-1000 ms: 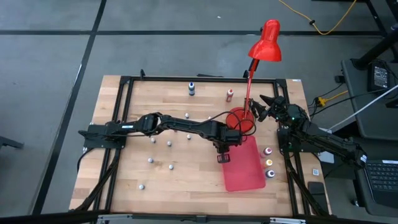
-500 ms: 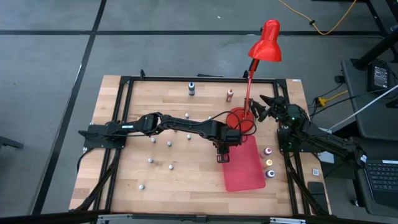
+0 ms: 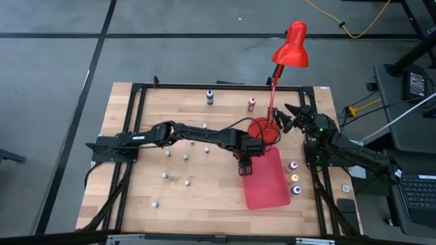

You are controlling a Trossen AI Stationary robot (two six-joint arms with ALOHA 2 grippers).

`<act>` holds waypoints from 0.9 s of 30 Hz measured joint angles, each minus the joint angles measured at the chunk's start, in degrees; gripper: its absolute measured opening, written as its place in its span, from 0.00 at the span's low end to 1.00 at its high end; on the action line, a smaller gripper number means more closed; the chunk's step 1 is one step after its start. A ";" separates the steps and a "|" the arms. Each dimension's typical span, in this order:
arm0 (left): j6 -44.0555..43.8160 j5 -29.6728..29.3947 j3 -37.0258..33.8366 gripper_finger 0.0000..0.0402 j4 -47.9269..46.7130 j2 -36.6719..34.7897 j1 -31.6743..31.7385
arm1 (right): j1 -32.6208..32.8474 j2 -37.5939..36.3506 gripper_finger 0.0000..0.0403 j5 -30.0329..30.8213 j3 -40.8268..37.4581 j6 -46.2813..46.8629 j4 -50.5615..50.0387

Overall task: Pick & Place food coloring
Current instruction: Put the small black food coloring bottle into the red bin

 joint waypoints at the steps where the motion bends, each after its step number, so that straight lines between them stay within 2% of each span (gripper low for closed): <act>1: 0.01 -0.01 -0.02 0.38 -0.05 -0.51 0.02 | -0.01 0.00 0.76 0.00 -0.02 -0.02 0.00; 9: -2.39 -0.14 -0.02 0.42 0.14 -5.11 0.02 | -0.01 -0.02 0.76 -0.01 -0.02 -0.02 0.01; 13: -8.68 -1.54 -0.02 0.42 -0.92 -7.07 0.50 | 0.00 -0.02 0.76 0.00 -0.01 -0.05 0.00; 19: -19.14 -7.27 -0.02 0.41 -6.19 -8.62 3.27 | 0.01 -0.02 0.76 0.00 -0.02 -0.03 0.00; 27: -19.13 -9.08 -0.10 0.47 -12.40 -8.65 9.11 | -0.01 -0.02 0.76 0.00 0.00 -0.06 0.00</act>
